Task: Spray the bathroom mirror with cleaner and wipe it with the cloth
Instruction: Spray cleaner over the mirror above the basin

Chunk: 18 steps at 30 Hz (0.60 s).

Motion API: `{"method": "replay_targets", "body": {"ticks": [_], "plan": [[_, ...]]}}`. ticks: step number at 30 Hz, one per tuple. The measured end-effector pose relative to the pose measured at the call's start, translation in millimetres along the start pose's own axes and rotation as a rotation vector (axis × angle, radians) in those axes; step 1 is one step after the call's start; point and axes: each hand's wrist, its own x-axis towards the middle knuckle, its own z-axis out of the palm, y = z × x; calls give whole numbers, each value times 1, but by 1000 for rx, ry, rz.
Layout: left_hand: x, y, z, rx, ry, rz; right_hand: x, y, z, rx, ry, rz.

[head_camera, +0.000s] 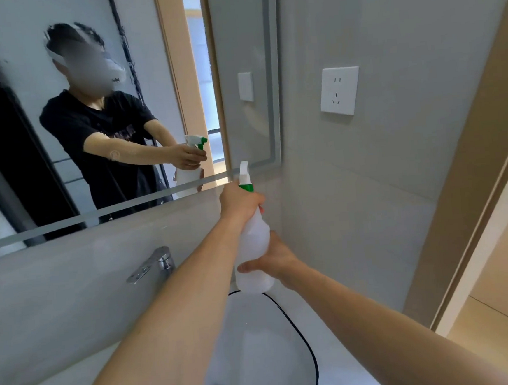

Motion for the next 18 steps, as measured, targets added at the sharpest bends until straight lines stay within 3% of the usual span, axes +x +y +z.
{"method": "replay_targets", "body": {"ticks": [8,18], "plan": [[1,-16,-27,-72,42,-13,2,-3,20,-70,-37,-17],[-5,-7,-124,-109,182,58,10,-49,93,-141,-165,-151]]}}
